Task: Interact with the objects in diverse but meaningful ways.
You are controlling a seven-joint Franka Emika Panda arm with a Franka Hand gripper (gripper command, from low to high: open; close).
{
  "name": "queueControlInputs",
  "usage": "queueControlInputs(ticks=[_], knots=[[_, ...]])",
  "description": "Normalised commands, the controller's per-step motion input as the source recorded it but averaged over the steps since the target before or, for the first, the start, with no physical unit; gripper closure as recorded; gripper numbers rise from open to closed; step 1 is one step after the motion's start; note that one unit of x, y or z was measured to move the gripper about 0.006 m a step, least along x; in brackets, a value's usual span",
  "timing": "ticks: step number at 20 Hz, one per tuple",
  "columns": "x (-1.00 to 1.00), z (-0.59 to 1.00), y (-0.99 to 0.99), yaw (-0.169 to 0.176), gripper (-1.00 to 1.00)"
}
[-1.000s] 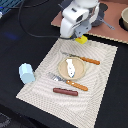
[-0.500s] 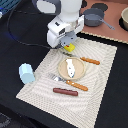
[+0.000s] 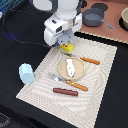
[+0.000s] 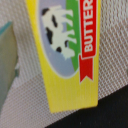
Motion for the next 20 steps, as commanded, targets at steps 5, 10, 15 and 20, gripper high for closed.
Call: queueControlInputs(ticks=[5, 10, 15, 20], knots=[[-0.54, 0.69, -0.19, 0.029, -1.0], [-0.58, 0.42, -0.46, 0.0, -1.0], [-0.41, 0.34, -0.68, 0.0, -1.0], [-0.31, 0.32, -0.71, 0.0, -1.0]])
